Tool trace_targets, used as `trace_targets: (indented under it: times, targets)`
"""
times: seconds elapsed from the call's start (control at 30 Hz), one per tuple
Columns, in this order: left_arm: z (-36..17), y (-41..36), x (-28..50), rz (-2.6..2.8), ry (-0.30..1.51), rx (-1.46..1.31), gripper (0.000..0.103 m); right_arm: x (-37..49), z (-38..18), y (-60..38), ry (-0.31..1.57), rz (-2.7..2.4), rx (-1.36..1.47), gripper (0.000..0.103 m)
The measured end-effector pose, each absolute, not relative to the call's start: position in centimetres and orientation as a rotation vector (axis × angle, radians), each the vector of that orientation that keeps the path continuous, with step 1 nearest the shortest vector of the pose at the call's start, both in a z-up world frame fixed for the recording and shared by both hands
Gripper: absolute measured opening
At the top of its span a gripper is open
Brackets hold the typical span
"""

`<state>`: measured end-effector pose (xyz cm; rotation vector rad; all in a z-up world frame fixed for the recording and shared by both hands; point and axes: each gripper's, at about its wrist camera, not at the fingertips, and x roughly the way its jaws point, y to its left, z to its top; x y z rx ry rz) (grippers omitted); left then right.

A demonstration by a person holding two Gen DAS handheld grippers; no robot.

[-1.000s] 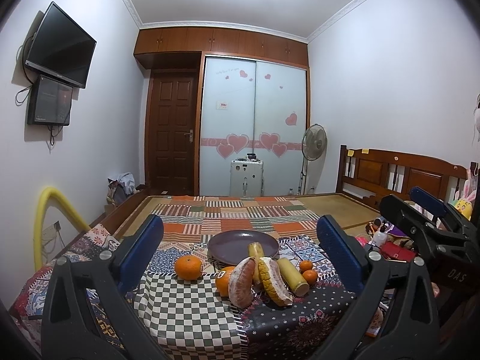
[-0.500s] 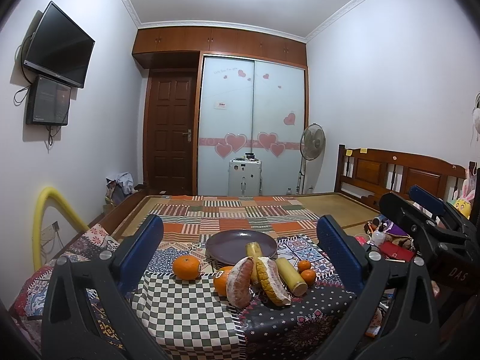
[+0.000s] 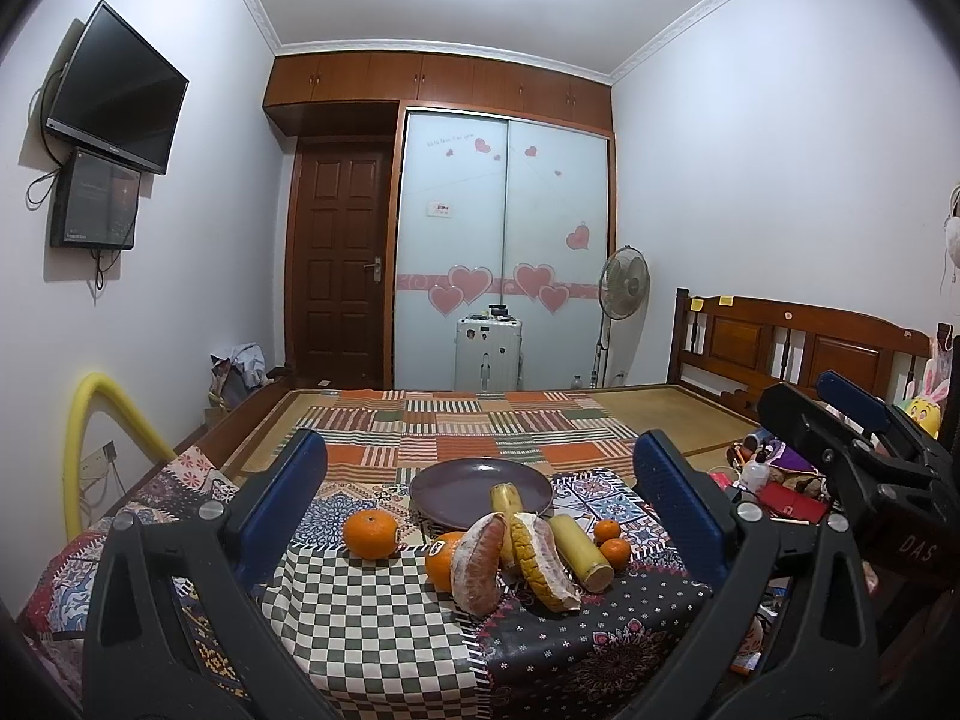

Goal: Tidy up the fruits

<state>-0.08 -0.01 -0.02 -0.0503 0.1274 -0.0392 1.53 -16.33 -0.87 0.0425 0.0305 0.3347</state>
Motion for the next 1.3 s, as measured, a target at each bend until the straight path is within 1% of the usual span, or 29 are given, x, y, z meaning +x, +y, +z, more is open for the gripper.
trace_targets:
  times: [0.3, 0.47, 0.83, 1.0, 1.23, 1.27, 1.3]
  targets:
    - [-0.6, -0.1, 0.8, -0.037, 0.146, -0.049, 0.103, 2.4, -1.4, -16.2, 0.049, 0.335, 0.042, 0.103]
    - [-1.7, 0.2, 2.5, -0.045, 0.191, -0.065, 0.103, 4.1, -3.0, -16.5, 0.104, 0.324, 0.037, 0.103]
    - [-7.2, 0.9, 10.1, -0.064, 0.44, -0.074, 0.103, 10.7, -8.9, -17.3, 0.374, 0.281, -0.017, 0.103]
    - [-10.1, 1.3, 13.4, -0.084, 0.562, -0.098, 0.103, 12.1, -10.6, -17.3, 0.447, 0.269, -0.029, 0.103]
    - [-13.3, 1.6, 16.1, -0.071, 0.633, -0.088, 0.103, 13.7, -12.5, -15.9, 0.524, 0.345, -0.035, 0.103]
    - [-13.7, 1.5, 16.3, -0.078, 0.638, -0.086, 0.099, 13.9, -12.6, -15.6, 0.529, 0.363, -0.035, 0.103]
    - [-13.9, 1.6, 16.5, -0.083, 0.645, -0.087, 0.092, 13.9, -12.7, -15.2, 0.53, 0.375, -0.037, 0.103]
